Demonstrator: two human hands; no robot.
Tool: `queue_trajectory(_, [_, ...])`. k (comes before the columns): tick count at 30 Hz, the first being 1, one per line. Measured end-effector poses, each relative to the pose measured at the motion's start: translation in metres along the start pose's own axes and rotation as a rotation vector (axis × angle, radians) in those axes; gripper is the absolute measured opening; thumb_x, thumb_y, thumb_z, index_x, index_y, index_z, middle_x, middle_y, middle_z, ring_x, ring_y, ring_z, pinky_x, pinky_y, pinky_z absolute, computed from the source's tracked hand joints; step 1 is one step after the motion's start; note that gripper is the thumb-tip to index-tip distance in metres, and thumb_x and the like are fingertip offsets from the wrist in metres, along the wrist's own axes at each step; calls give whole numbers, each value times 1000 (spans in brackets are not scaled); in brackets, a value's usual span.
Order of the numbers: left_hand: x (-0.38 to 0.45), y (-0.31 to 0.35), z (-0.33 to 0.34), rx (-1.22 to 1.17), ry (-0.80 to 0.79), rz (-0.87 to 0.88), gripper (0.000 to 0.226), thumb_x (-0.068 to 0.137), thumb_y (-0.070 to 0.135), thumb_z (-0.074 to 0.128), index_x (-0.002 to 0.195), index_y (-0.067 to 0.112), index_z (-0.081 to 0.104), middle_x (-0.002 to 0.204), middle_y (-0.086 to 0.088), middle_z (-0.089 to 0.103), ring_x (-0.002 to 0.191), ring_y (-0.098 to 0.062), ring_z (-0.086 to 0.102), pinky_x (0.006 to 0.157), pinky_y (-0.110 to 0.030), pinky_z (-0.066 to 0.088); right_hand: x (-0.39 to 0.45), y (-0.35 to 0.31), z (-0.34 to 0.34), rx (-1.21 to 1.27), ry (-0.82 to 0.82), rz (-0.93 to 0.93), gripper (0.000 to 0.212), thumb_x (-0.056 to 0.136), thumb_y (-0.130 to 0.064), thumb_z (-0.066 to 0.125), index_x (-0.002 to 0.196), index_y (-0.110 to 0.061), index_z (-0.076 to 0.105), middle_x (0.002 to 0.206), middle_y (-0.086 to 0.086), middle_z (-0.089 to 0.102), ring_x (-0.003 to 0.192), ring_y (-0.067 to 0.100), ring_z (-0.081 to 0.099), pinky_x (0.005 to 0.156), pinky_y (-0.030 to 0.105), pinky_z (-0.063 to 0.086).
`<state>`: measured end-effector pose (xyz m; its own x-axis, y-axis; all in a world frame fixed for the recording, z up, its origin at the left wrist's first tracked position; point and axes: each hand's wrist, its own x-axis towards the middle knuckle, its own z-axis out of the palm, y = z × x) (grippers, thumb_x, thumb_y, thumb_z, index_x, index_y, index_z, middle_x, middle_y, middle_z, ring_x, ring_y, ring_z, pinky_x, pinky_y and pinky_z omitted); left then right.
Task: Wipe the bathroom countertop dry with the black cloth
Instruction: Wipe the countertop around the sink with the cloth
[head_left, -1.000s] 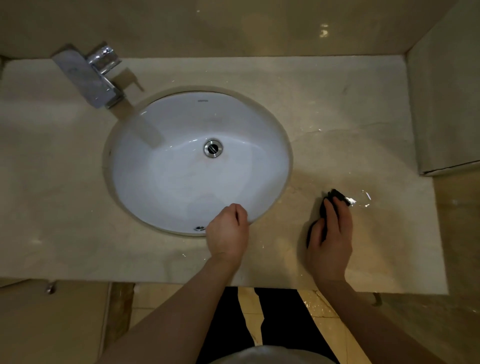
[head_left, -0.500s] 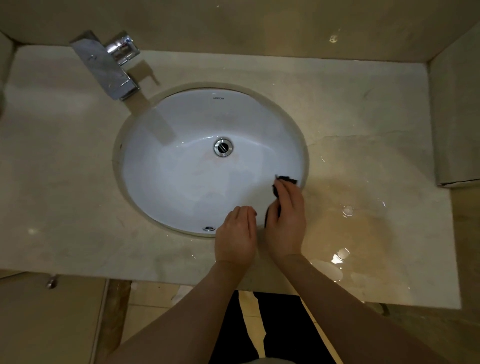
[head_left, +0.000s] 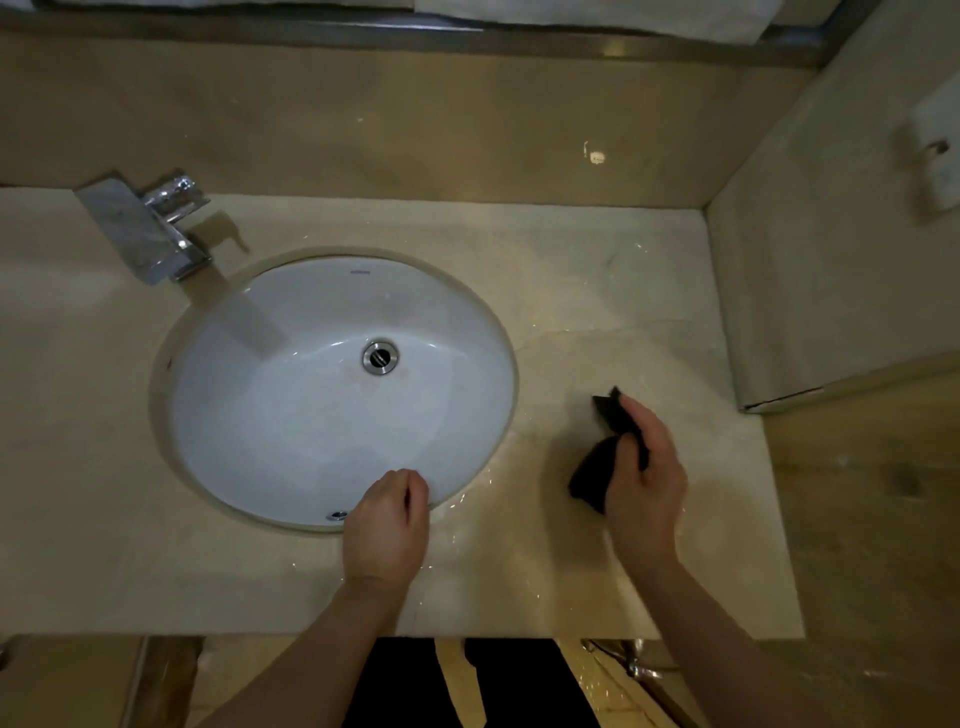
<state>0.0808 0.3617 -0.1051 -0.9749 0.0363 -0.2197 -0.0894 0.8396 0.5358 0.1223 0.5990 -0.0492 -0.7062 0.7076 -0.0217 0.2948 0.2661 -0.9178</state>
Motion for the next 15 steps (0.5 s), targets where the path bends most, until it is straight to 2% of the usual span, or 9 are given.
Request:
queue_trajectory(3, [4,14,4,-9,19,-135,32,97,22,39,67,17,50,67,2,56,64,-21,54,59,-37,46,37,16,-43,-79,-9,7,46,99,0,44,138,-21,53,137,-9,56,126,0,49,109,27,38])
queue_trajectory(6, [17,39,15,-22,-11,-344,42,101,28,32,74,15,60,68,3,57,67,-25,51,62,-35,36,77,31,-67,-226,-169,25,53,98,-13,52,148,-25,38,145,-5,47,132,9,43,111,31,33])
queue_trajectory(8, [21,50,22,-32,-7,-421,44,102,29,31,76,15,64,67,3,57,64,-24,49,63,-33,34,93,43,-73,-454,-267,-114,61,94,-19,62,149,-16,35,147,4,43,135,19,39,113,34,29])
queue_trajectory(10, [21,52,25,-18,28,-414,43,101,28,31,75,16,63,67,2,58,60,-21,48,62,-33,34,97,55,-73,-591,-272,-201,65,93,-26,64,148,-8,34,148,10,39,136,25,35,115,36,27])
queue_trajectory(12, [21,50,27,-10,75,-388,39,99,27,32,74,18,60,66,1,61,60,-22,51,61,-33,37,91,62,-67,-560,-223,-146,62,96,-33,55,149,-9,32,150,9,34,139,24,32,116,39,28])
queue_trajectory(15, [21,51,27,-8,105,-369,39,99,28,32,72,18,58,64,2,62,61,-23,55,60,-33,41,78,64,-48,-477,-119,-109,54,101,-18,47,152,-11,28,156,7,26,143,21,28,114,36,29])
